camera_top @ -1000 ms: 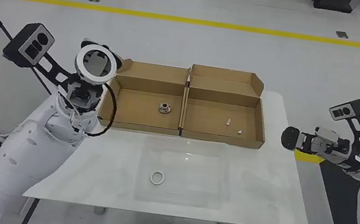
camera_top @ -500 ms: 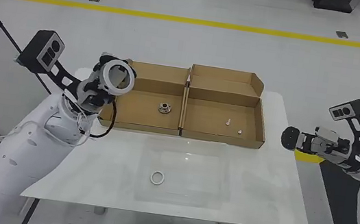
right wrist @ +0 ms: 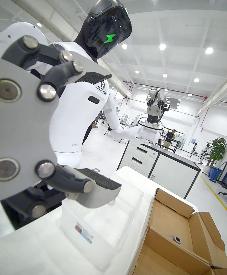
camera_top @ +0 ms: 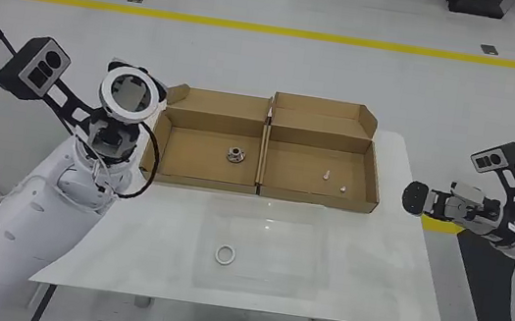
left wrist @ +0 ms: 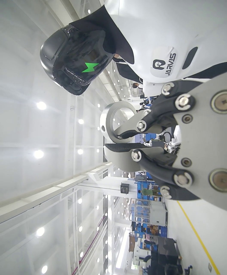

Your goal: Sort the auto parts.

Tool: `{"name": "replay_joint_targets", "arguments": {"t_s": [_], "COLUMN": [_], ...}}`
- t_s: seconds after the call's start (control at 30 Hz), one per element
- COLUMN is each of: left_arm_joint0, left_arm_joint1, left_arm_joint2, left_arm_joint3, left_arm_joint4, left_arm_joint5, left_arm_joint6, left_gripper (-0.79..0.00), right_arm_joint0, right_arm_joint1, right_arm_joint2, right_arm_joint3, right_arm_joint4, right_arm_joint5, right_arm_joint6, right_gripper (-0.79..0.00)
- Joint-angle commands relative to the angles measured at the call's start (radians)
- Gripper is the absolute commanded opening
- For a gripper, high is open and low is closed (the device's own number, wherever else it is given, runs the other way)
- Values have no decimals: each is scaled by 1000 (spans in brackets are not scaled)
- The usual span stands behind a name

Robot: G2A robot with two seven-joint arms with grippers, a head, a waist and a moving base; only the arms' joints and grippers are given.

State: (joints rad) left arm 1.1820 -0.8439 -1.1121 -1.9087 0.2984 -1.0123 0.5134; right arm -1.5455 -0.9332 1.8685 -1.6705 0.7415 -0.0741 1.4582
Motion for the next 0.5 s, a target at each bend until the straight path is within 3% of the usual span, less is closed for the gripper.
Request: {"name": "replay_joint_targets", "arguments": {"t_s": [0.0,0.2,0.47], "left_arm_joint0": [3,-6,-32], "left_arm_joint1": [2,6,7], "left_arm_joint2": [2,17,55], "left_arm_joint3": [-2,22,125], "left_arm_joint4": [2,-1,29], "left_arm_joint5": [0,0,0], "left_arm_joint6": [-12,-89,-308], "left_gripper": [-785,-785,-785], "right_arm_joint0": [0,0,0], "right_arm_joint1": [0,0,0], "right_arm_joint2": [0,0,0], "right_arm_joint3": [0,0,0], "right_arm_joint4": [0,0,0], "right_arm_joint5": [0,0,0], "right_arm_joint6": [0,0,0], "right_gripper": [0,0,0]}}
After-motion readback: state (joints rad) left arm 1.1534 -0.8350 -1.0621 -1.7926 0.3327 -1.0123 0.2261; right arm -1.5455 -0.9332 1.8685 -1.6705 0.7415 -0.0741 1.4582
